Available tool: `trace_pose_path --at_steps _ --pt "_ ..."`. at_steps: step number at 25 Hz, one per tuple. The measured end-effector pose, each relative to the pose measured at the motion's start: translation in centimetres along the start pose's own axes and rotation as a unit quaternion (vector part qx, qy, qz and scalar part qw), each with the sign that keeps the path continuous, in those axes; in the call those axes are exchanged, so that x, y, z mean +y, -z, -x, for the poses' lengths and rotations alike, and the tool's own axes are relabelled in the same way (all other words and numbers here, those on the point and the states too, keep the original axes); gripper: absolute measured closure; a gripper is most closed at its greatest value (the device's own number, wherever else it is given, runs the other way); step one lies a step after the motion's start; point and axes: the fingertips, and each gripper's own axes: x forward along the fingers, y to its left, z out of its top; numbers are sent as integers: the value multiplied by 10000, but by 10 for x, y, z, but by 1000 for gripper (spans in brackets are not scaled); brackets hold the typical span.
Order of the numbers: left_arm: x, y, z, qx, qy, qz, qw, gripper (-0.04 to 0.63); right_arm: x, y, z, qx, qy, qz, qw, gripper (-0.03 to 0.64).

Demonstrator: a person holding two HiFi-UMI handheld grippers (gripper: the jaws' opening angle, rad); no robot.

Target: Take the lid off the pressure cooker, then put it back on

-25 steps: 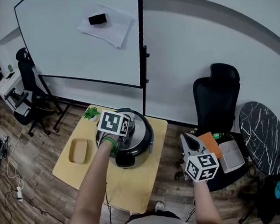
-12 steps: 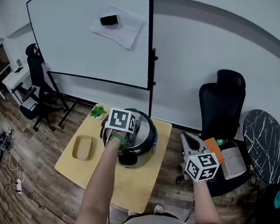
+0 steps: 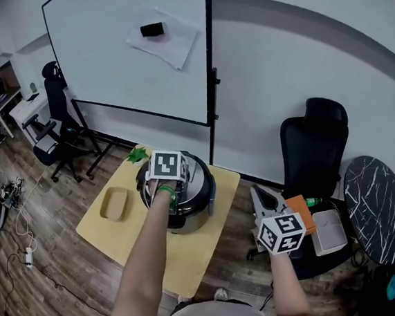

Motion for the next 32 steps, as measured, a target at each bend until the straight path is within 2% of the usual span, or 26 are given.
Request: trace_pose_path --at_steps 10,14,27,30,32 --pt "12 -3 -4 -192 -761 635 9949 316 -16 0 3 45 -294 75 9995 615" --pt "14 -5 -7 -190 -886 866 9921 314 -15 0 -1 81 -400 87 9991 615" --pt "12 -5 -8 -152 -879 818 9927 312 -11 -4 -4 17 -394 71 9992 615" --pt "8 -7 -2 -255 -741 743 9942 291 -11 -3 -4 21 -348 59 9994 615" --pt "8 -18 11 -465 -772 589 9942 291 -10 -2 -5 33 -326 49 9995 615"
